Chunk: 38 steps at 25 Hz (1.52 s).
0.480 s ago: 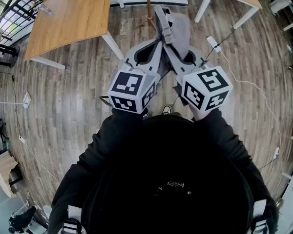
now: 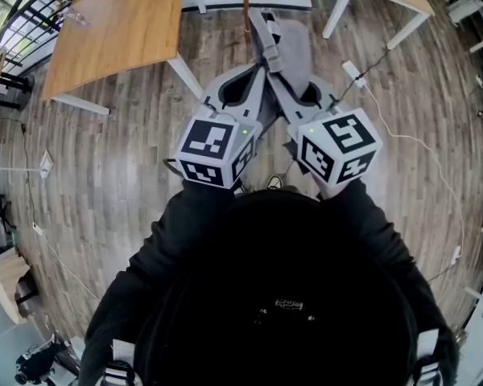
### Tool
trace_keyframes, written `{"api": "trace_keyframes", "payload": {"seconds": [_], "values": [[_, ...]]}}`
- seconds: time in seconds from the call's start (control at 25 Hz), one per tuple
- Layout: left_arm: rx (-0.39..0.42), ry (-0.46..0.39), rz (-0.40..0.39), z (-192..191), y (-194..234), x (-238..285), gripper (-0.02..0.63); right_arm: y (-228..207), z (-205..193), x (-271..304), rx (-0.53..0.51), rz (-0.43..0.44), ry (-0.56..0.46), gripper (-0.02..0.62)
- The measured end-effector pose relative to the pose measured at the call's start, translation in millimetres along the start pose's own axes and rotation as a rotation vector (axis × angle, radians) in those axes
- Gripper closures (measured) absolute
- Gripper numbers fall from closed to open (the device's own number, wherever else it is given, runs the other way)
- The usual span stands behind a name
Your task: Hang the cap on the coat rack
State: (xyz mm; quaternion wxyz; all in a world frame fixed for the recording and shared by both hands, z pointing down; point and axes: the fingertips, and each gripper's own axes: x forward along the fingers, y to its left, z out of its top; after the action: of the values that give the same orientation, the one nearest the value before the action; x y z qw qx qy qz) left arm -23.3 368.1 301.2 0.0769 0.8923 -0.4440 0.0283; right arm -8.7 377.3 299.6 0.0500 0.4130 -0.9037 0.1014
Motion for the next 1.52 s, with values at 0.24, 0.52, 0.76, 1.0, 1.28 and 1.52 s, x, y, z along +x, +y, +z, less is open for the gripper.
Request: {"api": "trace_keyframes", "payload": {"seconds": [0.24,0.52,0.76,1.0,1.28,1.52], "values": [[0.020,-0.011,-0.003,7.1,-18.5,17.8,0.606,-20.8,6.5,-14.4,0.000,0.016,-0.020,0.591],[0.039,0.002,-0.005,13.5,-31.3,36.4,0.606,-40.6,8.9,-22.6,0.034,0.084,0.004,0.591],[0.074,0.028,-0.047,19.5,-51.9,63.5,0.604,-69.4,6.2,-35.5,0.065,0.142,0.043,0.591],[0.073,0.031,-0.090,18.0,-74.0,85.4,0.604,-101.4,8.6,-46.3,0.097,0.134,0.036,0.591],[0.074,0.047,-0.106,17.4,-85.1,102.8,0.604,-118.6,9.4,-54.6,0.132,0.137,0.033,0.591],[0.080,0.044,-0.108,22.6,-84.3,107.3,0.604,-122.9,12.6,-52.9,0.134,0.143,0.034,0.591]]}}
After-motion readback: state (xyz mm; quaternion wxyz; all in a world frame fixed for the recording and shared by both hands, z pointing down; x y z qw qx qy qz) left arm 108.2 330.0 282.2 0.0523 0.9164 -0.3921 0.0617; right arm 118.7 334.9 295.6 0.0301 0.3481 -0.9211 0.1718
